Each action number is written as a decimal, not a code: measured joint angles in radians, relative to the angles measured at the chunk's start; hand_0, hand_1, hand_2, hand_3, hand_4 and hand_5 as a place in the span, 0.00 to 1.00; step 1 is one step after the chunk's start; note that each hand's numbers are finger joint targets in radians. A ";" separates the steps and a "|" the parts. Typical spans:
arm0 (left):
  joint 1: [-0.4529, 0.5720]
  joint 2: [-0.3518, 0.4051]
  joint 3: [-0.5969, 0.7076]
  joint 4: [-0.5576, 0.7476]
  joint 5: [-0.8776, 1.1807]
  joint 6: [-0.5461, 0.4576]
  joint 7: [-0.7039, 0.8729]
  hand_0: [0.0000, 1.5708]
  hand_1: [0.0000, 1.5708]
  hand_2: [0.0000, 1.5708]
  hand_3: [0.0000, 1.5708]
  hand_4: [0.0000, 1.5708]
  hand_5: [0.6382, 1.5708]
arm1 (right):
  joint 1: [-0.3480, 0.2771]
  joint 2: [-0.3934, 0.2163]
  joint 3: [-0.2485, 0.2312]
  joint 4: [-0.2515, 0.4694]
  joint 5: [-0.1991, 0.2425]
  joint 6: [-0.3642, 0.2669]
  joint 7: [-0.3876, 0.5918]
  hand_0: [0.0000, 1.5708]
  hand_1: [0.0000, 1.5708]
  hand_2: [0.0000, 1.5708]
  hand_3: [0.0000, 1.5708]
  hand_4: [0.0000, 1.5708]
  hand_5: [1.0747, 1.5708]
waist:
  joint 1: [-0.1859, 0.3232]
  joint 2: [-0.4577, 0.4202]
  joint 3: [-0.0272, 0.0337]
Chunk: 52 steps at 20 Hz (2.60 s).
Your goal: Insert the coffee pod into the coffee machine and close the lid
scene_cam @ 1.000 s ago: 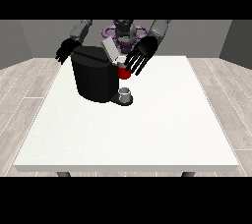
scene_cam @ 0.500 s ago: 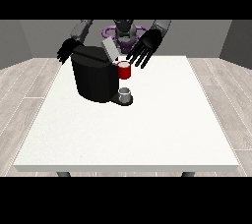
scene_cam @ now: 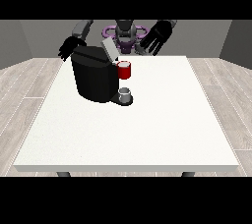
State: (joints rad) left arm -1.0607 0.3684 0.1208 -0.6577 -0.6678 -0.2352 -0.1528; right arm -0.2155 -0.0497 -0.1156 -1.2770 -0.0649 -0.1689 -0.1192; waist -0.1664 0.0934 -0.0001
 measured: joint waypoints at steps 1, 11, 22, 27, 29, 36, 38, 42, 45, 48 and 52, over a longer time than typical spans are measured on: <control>0.014 -0.018 0.020 -0.004 0.026 0.000 0.000 0.00 0.00 0.00 0.00 0.05 1.00 | 0.014 -0.002 -0.007 0.008 -0.003 0.000 -0.003 0.00 0.00 0.00 0.00 0.28 1.00 | 0.015 -0.020 0.0001; 0.260 -0.201 0.185 -0.028 0.272 0.006 -0.085 0.00 0.00 0.00 0.00 0.12 1.00 | 0.143 -0.030 -0.030 0.001 -0.019 0.028 -0.014 0.00 0.00 0.00 0.00 0.23 1.00 | 0.132 -0.222 -0.0005; 0.474 -0.263 0.252 -0.065 0.409 -0.034 -0.103 0.00 0.00 0.00 0.00 0.00 1.00 | 0.102 -0.101 0.034 -0.162 -0.016 0.121 0.106 0.00 0.00 0.00 0.00 0.00 1.00 | 0.185 -0.338 -0.0003; 0.527 -0.302 0.245 -0.120 0.460 -0.064 -0.087 0.00 0.00 0.00 0.00 0.00 1.00 | 0.046 -0.121 0.041 -0.190 -0.028 0.153 0.148 0.00 0.00 0.00 0.00 0.00 1.00 | 0.237 -0.335 -0.0001; 0.546 -0.318 0.234 -0.149 0.473 -0.074 -0.077 0.00 0.00 0.00 0.00 0.00 1.00 | 0.018 -0.132 0.042 -0.185 -0.023 0.160 0.168 0.00 0.00 0.00 0.00 0.00 1.00 | 0.268 -0.333 0.0000; 0.633 -0.355 0.162 -0.300 0.537 -0.064 -0.021 0.00 0.00 0.00 0.00 0.00 1.00 | -0.030 -0.135 0.072 -0.166 0.010 0.190 0.167 0.00 0.00 0.00 0.00 0.00 1.00 | 0.303 -0.306 0.0003; 0.647 -0.351 0.146 -0.337 0.564 -0.057 -0.012 0.00 0.00 0.00 0.00 0.00 1.00 | -0.061 -0.143 0.067 -0.145 0.017 0.196 0.157 0.00 0.00 0.00 0.00 0.00 1.00 | 0.313 -0.276 0.0002; 0.697 -0.348 0.124 -0.434 0.607 -0.061 0.023 0.00 0.00 0.00 0.00 0.00 1.00 | -0.100 -0.140 0.046 -0.100 0.004 0.211 0.143 0.00 0.00 0.00 0.00 0.00 1.00 | 0.326 -0.237 0.0003; 0.722 -0.347 0.116 -0.498 0.628 -0.050 0.044 0.00 0.00 0.00 0.00 0.00 1.00 | -0.132 -0.134 0.041 -0.069 0.000 0.222 0.135 0.00 0.00 0.00 0.00 0.00 1.00 | 0.318 -0.201 0.0003; 0.728 -0.346 0.088 -0.556 0.634 -0.025 0.062 0.00 0.00 0.00 0.00 0.00 1.00 | -0.164 -0.135 0.021 -0.013 -0.006 0.231 0.100 0.00 0.00 0.00 0.00 0.00 1.00 | 0.321 -0.157 0.0003; 0.756 -0.323 0.087 -0.601 0.650 -0.024 0.067 0.00 0.00 0.00 0.00 0.00 1.00 | -0.228 -0.140 0.006 0.034 -0.012 0.239 0.105 0.00 0.00 0.00 0.00 0.00 1.00 | 0.311 -0.119 0.0003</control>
State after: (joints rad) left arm -0.3043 0.0452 0.2075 -1.2582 -0.0177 -0.2591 -0.0860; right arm -0.4431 -0.1893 -0.1093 -1.2429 -0.0772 0.0697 -0.0138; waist 0.1444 -0.0253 0.0002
